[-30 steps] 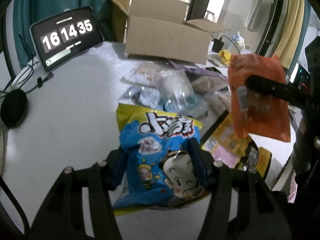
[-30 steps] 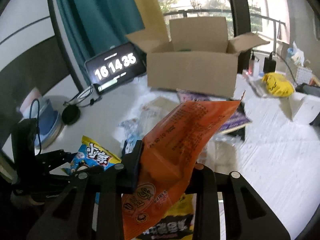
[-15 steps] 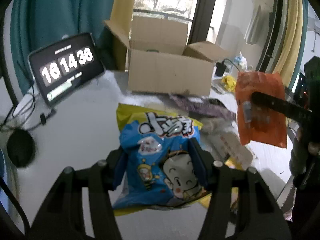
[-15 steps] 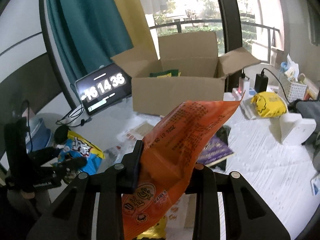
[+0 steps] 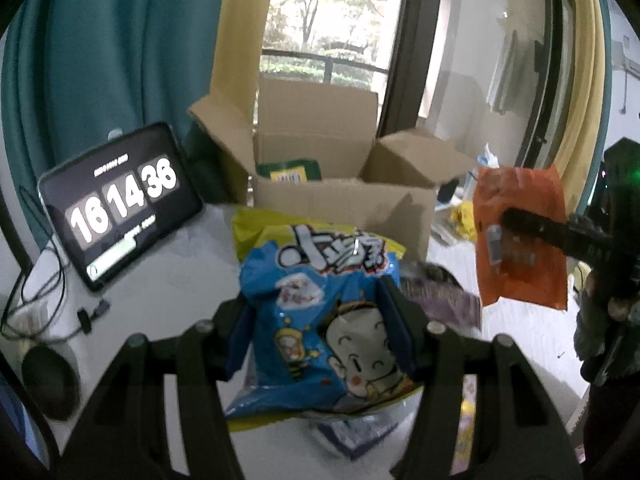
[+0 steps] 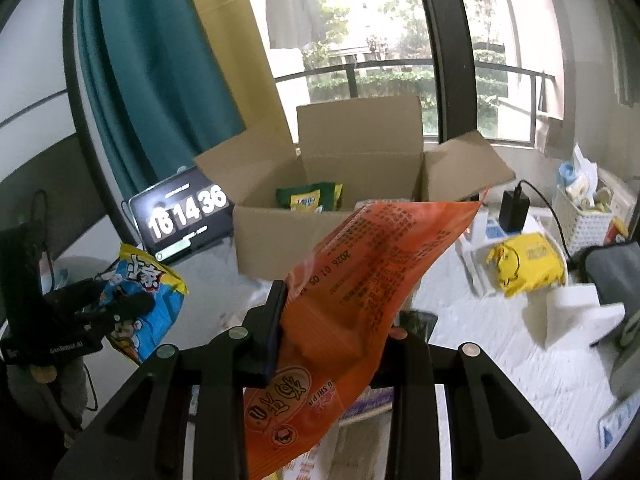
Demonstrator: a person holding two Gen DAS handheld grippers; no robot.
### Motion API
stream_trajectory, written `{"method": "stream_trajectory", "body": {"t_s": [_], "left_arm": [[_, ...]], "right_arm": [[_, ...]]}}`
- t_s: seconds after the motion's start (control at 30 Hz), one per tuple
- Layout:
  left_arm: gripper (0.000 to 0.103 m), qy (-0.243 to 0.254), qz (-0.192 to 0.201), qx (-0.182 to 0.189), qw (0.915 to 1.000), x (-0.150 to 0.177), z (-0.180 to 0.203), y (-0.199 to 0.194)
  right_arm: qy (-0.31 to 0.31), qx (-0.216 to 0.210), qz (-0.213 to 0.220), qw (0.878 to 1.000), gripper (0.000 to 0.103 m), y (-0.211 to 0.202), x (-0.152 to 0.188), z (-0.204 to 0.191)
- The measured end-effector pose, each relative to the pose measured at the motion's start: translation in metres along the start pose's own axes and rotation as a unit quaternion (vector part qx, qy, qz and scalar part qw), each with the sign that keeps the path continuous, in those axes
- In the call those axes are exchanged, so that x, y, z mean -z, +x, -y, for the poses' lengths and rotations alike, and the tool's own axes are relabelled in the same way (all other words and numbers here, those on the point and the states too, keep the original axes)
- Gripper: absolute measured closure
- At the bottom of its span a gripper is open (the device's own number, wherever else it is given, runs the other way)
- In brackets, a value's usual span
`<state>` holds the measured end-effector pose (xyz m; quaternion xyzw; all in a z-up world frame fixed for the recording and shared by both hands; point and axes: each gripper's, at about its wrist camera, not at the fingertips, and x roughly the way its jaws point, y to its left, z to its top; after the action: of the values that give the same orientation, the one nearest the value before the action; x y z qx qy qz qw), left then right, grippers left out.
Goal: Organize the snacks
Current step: 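Grasp and lift the blue cartoon bag with left gripper while right carries orange bag to box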
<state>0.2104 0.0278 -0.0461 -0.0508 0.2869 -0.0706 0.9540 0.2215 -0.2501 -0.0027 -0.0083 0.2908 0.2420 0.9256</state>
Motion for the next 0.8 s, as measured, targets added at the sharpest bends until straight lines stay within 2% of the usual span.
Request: {"method": "stream_trajectory", "body": {"t_s": [0.43,0.8], "left_arm": [[0.044,0.013,0.050,-0.016,0.9986,-0.058,-0.001,0.024],[0.044,0.030,0.079,-0.025,0.9961,-0.108,-0.003,0.061]], "right_arm": [[-0.017,-0.002,0.028,0.999,0.070,0.030,-0.052,0.019],[-0.015,0.007,0.045,0.999,0.070,0.050,-0.077,0.041]]}}
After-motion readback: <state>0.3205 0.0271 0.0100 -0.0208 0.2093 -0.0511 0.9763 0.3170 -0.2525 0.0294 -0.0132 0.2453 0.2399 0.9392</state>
